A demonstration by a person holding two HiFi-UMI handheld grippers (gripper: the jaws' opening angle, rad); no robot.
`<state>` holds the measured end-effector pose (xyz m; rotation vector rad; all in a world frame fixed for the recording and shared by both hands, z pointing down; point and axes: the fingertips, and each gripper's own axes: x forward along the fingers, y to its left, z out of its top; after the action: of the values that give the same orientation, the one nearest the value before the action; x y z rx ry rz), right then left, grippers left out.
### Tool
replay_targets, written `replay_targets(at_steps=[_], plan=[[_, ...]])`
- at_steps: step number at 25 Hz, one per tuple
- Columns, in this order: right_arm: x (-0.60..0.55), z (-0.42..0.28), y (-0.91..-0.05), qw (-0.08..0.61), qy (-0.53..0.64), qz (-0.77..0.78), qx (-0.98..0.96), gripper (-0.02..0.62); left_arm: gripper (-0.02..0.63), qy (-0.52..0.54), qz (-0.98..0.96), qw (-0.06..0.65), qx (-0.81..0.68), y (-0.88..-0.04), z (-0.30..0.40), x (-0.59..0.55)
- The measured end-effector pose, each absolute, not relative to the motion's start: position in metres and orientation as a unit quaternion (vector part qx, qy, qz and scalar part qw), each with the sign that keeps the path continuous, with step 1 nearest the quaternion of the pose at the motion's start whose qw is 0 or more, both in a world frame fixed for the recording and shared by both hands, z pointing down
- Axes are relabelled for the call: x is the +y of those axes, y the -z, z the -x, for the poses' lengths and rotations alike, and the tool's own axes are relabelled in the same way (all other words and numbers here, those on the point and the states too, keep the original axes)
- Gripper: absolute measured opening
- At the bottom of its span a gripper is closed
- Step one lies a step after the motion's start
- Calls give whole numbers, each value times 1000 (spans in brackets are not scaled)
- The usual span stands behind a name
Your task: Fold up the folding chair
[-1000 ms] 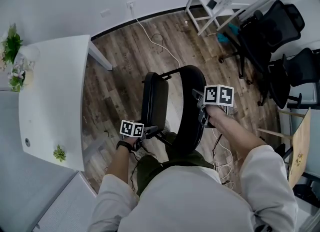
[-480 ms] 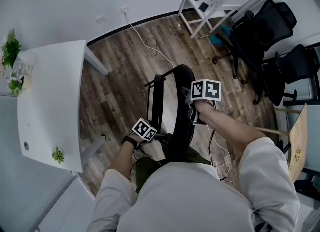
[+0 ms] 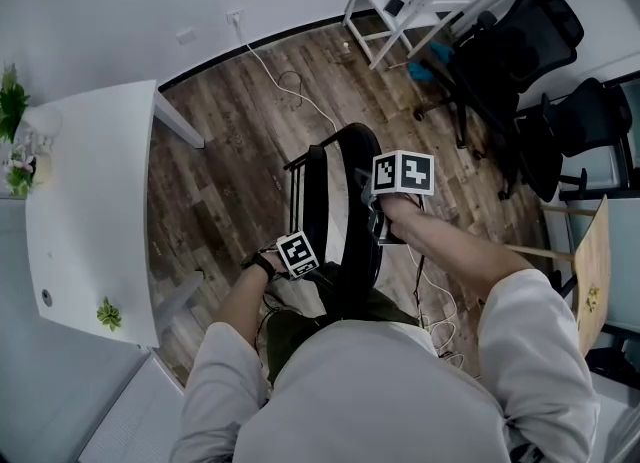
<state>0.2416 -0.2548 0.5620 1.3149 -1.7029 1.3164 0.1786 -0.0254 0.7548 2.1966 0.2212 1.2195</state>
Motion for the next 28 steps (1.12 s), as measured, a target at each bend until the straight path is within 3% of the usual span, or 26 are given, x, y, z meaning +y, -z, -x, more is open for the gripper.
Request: replay_targets(at_steps=[11, 17, 24, 28], plan=[[-254, -254, -560, 319, -492, -495, -641, 97, 449, -495, -822, 266, 92, -752, -207, -23], [-256, -251, -559, 341, -486, -472, -652, 98, 449, -436, -838, 327, -37, -730, -201, -40], [-254, -253, -560, 361, -487, -469, -643, 97, 449, -227, -891, 352, -175, -561, -204, -53], [-253, -252, -561, 366, -487, -470, -638, 95, 451, -217, -900, 302, -226, -506, -228, -43]])
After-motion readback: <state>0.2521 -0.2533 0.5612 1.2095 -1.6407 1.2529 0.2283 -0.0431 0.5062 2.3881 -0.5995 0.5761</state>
